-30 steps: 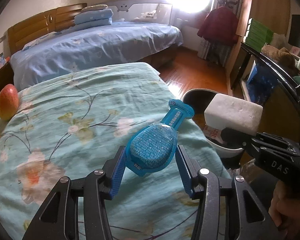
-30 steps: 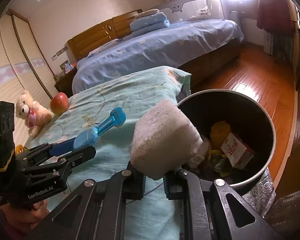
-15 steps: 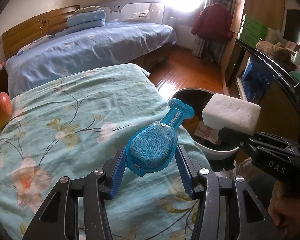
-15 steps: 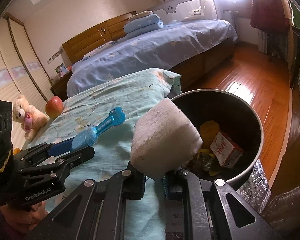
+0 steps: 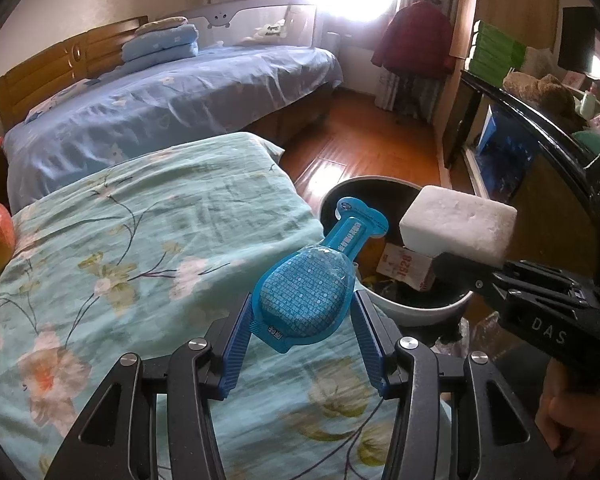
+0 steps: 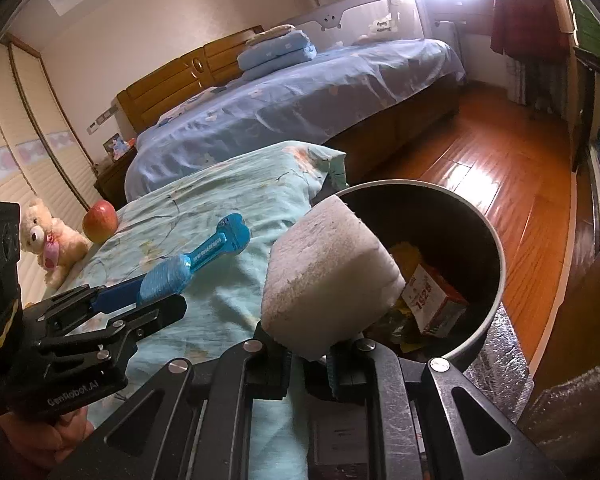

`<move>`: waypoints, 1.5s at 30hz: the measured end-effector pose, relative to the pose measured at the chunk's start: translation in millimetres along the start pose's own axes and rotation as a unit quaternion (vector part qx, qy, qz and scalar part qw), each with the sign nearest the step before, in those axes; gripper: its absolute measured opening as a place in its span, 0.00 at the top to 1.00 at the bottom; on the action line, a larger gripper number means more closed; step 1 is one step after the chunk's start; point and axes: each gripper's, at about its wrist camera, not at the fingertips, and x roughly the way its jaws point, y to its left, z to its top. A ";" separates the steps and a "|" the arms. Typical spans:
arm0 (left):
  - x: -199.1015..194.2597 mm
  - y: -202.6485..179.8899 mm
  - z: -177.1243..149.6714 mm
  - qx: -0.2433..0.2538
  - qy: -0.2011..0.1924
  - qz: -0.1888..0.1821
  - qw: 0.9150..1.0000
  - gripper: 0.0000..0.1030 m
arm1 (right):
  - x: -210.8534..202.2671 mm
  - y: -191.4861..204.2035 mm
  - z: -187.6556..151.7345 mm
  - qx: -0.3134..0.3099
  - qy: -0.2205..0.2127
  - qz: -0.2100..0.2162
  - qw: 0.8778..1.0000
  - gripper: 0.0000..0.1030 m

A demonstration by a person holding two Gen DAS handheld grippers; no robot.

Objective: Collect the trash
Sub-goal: 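Carry the sponge block and blue brush over the trash bin with both tools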

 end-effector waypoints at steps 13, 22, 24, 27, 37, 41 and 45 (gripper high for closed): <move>6.9 -6.7 6.6 0.008 0.000 -0.005 1.000 0.53 | -1.2 -14.0 3.0 0.008 -0.001 -0.008 1.000 0.87; 14.4 -10.8 10.2 0.011 0.004 -0.007 1.000 0.53 | 0.5 -20.2 3.0 0.012 -0.001 -0.012 1.000 0.87; 16.5 -12.3 11.5 0.011 0.005 -0.007 1.000 0.53 | 0.7 -21.4 3.1 0.012 0.000 -0.013 1.000 0.87; 19.0 -15.0 13.0 0.013 0.006 -0.007 1.000 0.53 | 2.2 -23.4 3.4 0.013 0.001 -0.014 1.000 0.87; 26.2 -24.2 18.3 0.019 0.007 -0.011 1.000 0.53 | 1.5 -30.0 5.3 0.017 -0.001 -0.017 1.000 0.87; 29.3 -25.6 20.3 0.022 0.007 -0.012 1.000 0.53 | 2.1 -32.1 6.4 0.018 -0.002 -0.019 1.000 0.87; 32.5 -27.4 22.2 0.023 0.008 -0.011 1.000 0.53 | 3.6 -36.2 7.8 0.020 -0.002 -0.021 1.000 0.87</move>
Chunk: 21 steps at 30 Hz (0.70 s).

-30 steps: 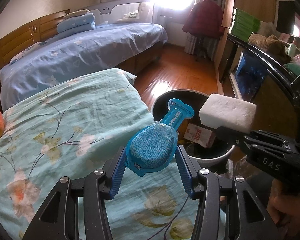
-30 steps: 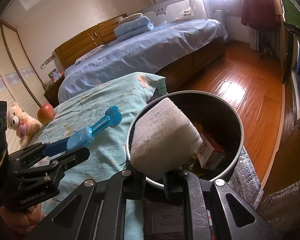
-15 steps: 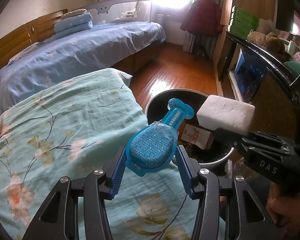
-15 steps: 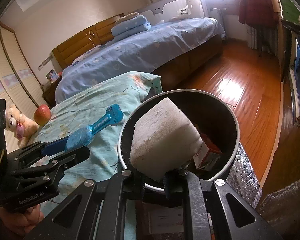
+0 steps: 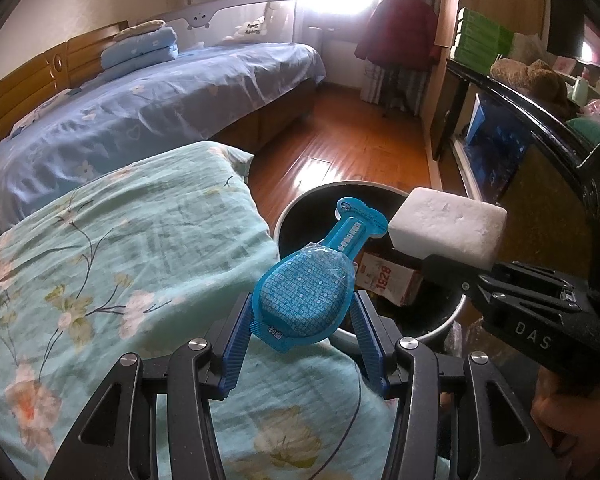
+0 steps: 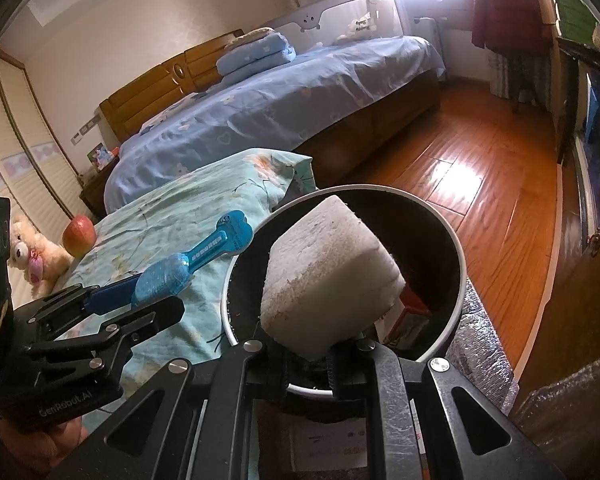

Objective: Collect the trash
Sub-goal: 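Carry the sponge block and blue brush over the trash bin with both tools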

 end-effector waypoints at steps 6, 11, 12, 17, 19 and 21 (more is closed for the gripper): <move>6.3 -2.0 3.6 0.001 0.004 0.000 1.000 0.53 | 2.7 -4.6 2.5 0.003 0.002 -0.001 1.000 0.87; 12.3 -4.8 6.9 0.005 0.006 0.002 1.000 0.53 | 5.1 -8.3 4.9 0.009 0.004 -0.001 1.000 0.87; 12.6 -5.4 7.3 0.005 0.006 0.002 1.000 0.53 | 5.8 -8.8 5.4 0.009 0.004 -0.002 1.000 0.87; 18.0 -7.5 10.6 0.006 0.010 0.003 1.000 0.53 | 9.5 -10.9 7.4 0.008 0.008 -0.003 1.000 0.87; 20.5 -8.2 12.0 0.006 0.012 0.003 1.000 0.53 | 11.6 -13.0 8.4 0.010 0.010 -0.003 1.000 0.87; 23.1 -8.6 13.3 0.006 0.013 0.004 1.000 0.53 | 12.7 -14.7 9.1 0.011 0.011 -0.004 1.000 0.87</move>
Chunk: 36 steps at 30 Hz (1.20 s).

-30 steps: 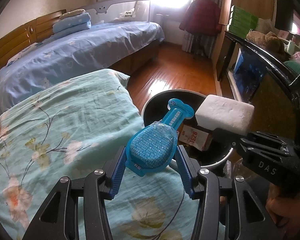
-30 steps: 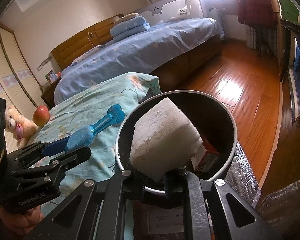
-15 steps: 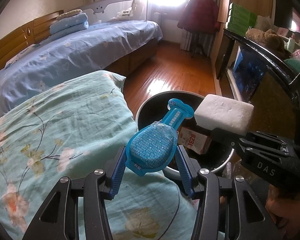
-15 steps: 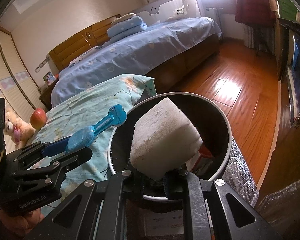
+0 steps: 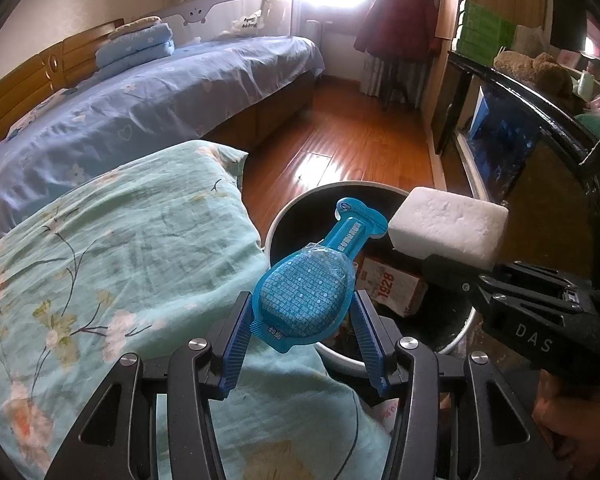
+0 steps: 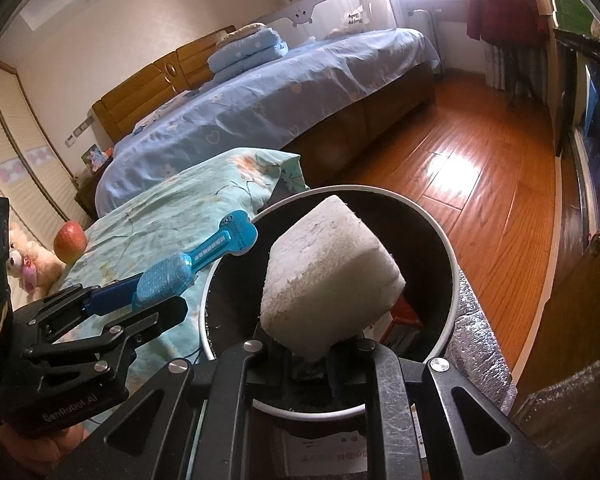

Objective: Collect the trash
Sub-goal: 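Carry the sponge block and blue brush over the trash bin with both tools, then open both tools to drop the sponge block and brush into the bin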

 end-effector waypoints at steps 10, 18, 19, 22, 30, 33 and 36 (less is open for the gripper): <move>8.3 -3.8 8.5 0.000 0.005 -0.004 1.000 0.53 | 4.4 -5.7 2.4 0.005 0.006 -0.001 1.000 0.87; 15.0 -6.4 12.7 0.003 0.009 -0.004 1.000 0.53 | 8.0 -11.7 5.4 0.009 0.012 0.000 1.000 0.87; 15.5 -6.8 13.0 0.004 0.010 -0.004 1.000 0.53 | 8.1 -12.8 5.8 0.010 0.012 0.000 1.000 0.87; 17.7 -6.8 15.0 0.003 0.011 -0.006 1.000 0.53 | 10.2 -16.4 6.3 0.016 0.018 0.002 1.000 0.87; 21.1 -10.0 18.0 0.007 0.013 -0.006 1.000 0.53 | 10.4 -18.7 7.2 0.016 0.019 0.001 1.000 0.87; 22.0 -9.8 18.5 0.008 0.013 -0.005 1.000 0.53 | 10.3 -18.8 7.3 0.016 0.019 0.001 1.000 0.87; 22.3 -10.3 18.5 0.008 0.014 -0.004 1.000 0.53 | 10.3 -19.3 7.2 0.015 0.020 0.001 1.000 0.87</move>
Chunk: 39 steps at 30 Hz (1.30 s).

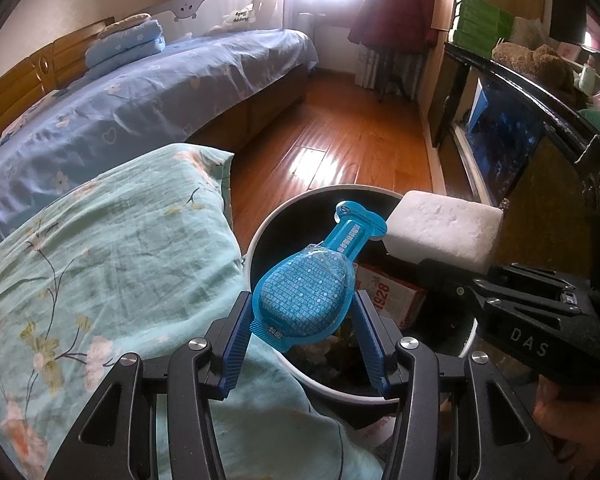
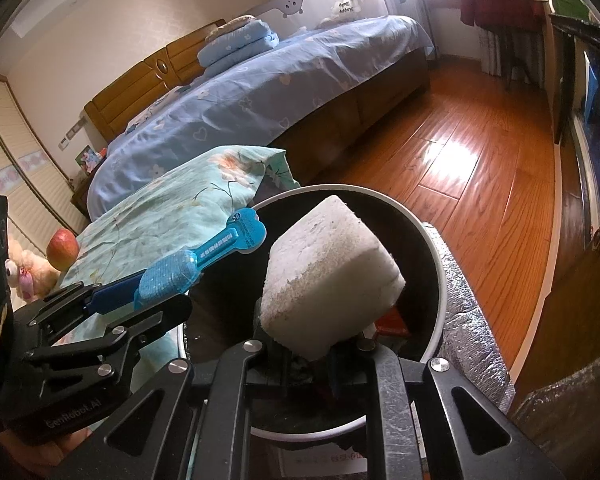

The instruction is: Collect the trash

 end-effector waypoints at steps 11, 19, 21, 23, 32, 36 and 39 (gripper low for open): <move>1.1 0.8 3.1 -0.006 0.006 -0.005 1.000 0.52 | 2.3 -7.2 4.3 0.006 0.008 -0.002 1.000 0.82; -4.2 2.5 5.2 -0.008 0.002 0.001 1.000 0.39 | 1.4 -13.7 2.3 0.024 0.012 -0.003 1.000 0.60; -7.3 3.3 4.8 -0.009 -0.001 0.001 1.000 0.39 | -1.7 -13.2 1.5 0.026 0.008 -0.001 1.000 0.58; -11.2 4.6 3.8 -0.009 -0.004 0.003 1.000 0.39 | -5.6 -11.7 1.0 0.027 0.003 -0.001 1.000 0.58; -35.6 14.4 -14.1 -0.021 -0.015 0.012 1.000 0.38 | -23.4 -1.3 -8.5 0.031 -0.016 -0.001 0.999 0.49; -53.1 26.9 -32.0 -0.045 -0.021 0.014 0.999 0.38 | -34.2 10.0 -16.4 0.027 -0.031 -0.003 0.999 0.43; -66.7 35.3 -44.8 -0.061 -0.027 0.017 0.998 0.38 | -42.1 22.5 -22.6 0.021 -0.044 -0.001 0.999 0.38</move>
